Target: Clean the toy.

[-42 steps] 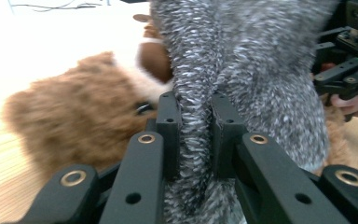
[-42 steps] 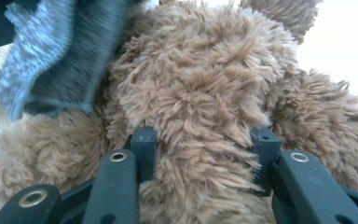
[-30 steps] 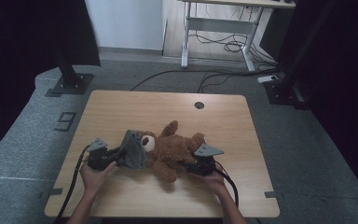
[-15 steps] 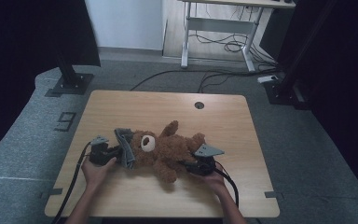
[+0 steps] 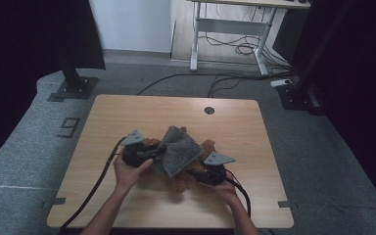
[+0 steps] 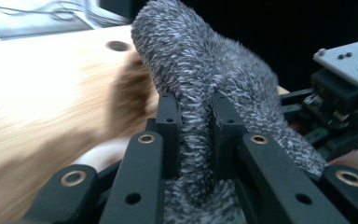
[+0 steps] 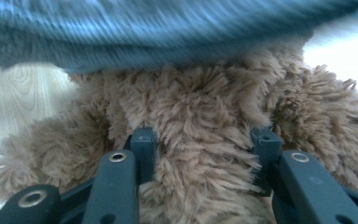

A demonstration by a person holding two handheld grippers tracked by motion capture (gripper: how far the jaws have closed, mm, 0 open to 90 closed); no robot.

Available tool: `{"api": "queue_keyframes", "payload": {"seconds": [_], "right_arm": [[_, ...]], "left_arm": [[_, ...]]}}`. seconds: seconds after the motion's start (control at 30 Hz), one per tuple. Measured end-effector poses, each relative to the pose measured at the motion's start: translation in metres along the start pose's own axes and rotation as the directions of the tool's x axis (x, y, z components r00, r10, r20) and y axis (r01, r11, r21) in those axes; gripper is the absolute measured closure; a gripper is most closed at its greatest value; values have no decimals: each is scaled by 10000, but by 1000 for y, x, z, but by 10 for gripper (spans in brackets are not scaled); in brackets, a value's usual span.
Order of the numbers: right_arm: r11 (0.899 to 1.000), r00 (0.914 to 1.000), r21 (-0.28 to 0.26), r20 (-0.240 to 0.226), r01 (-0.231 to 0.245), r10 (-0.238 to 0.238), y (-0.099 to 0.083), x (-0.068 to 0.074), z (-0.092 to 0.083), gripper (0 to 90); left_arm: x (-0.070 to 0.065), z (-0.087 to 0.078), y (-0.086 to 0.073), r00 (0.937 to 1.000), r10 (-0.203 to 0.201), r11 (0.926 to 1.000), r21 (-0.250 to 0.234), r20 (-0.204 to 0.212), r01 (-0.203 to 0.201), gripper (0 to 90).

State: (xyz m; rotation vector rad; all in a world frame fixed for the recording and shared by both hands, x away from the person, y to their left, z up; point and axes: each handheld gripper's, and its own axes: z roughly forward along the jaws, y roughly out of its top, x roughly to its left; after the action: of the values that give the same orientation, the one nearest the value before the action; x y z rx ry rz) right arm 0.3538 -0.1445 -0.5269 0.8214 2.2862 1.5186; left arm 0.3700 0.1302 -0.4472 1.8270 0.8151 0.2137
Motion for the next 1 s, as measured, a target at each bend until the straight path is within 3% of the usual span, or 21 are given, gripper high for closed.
{"api": "queue_keyframes", "payload": {"seconds": [0.13,0.27,0.43,0.6,0.73,0.83,0.93,1.0], "right_arm": [[9999,9998,44,103,162,-162,0,2,0,564],[9997,9995,49,174,252,-253,0,3,0,561],[9995,9994,95,162,289,-290,0,3,1,559],[9995,9994,79,140,308,-309,0,5,1,559],[9996,9996,81,123,258,-259,-1,5,1,559],[9997,9997,70,52,217,-217,-2,4,1,559],[9996,9996,83,86,285,-285,-1,5,1,559],[9996,9996,82,90,257,-258,-1,6,2,559]], "left_arm": [[-4,34,10,10000,-91,9989,464,-25,92,763],[-1,57,9,9995,-141,9917,1276,-297,178,760],[7,53,6,9958,87,9869,1610,-906,60,760],[13,39,4,9921,331,9833,1819,-1211,-106,766],[18,24,3,9827,646,9827,1822,-1737,-324,765],[39,12,-1,9890,-286,9866,1550,-1453,513,760],[52,4,-8,9886,-1143,9844,1224,-984,1261,759],[55,-1,-9,9875,-1269,9850,1056,-934,1366,759]]}}
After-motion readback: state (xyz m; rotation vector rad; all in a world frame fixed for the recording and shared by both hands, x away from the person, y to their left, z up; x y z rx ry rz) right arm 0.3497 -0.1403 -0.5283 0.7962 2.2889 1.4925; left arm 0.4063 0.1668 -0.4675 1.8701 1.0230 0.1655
